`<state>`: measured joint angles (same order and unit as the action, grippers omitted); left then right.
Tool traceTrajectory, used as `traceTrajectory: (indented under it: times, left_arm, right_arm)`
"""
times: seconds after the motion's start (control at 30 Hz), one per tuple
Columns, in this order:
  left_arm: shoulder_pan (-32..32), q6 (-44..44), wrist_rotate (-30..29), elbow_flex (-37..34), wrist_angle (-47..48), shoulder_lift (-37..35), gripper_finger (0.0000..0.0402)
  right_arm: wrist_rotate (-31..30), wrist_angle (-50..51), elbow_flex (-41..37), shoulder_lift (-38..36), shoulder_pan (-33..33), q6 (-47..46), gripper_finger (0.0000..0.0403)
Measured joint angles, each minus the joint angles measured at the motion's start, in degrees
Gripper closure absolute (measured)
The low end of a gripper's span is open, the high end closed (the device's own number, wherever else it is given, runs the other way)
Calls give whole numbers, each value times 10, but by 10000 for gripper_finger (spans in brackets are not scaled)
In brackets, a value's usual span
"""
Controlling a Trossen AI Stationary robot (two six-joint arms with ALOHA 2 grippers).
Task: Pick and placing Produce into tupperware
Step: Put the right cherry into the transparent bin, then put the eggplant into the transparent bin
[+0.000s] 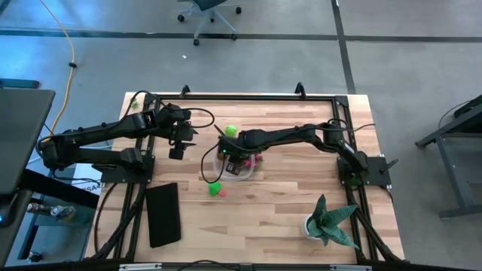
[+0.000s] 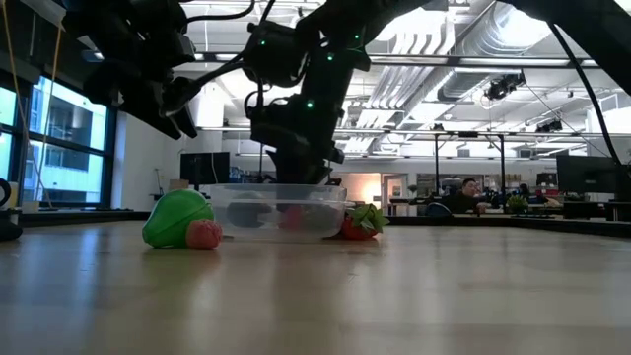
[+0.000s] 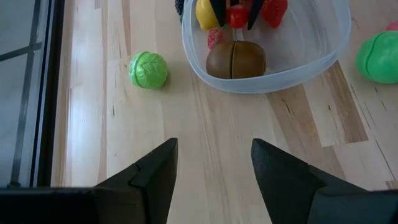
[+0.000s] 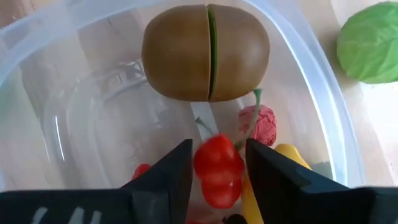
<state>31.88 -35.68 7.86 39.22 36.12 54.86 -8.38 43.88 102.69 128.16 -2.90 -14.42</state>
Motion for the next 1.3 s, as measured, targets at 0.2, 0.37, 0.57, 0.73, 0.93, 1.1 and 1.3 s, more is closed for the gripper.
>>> traceTrajectory:
  times: [0.2,0.37,0.57,0.73,0.93,1.1,1.3]
  left_arm:
    - [0,0,0,0,0,0,208]
    - [0,0,0,0,0,0,208]
    - [0,0,0,0,0,0,208]
    - [0,0,0,0,0,0,208]
    - [0,0,0,0,0,0,208]
    - [0,0,0,0,0,0,208]
    - [0,0,0,0,0,0,208]
  right_arm:
    - [1,-9,0,0,0,13,230]
    - [1,-15,0,-1,0,12,201]
    - [-19,-3,7,-25,0,9,194]
    - [-78,37,5,-78,-1,-7,196]
    - [-108,43,-50,-152,-16,-8,196]
    - [-64,-85,-219,-248,-50,-25,196]
    - [6,-155,-355,-318,-92,-61,196]
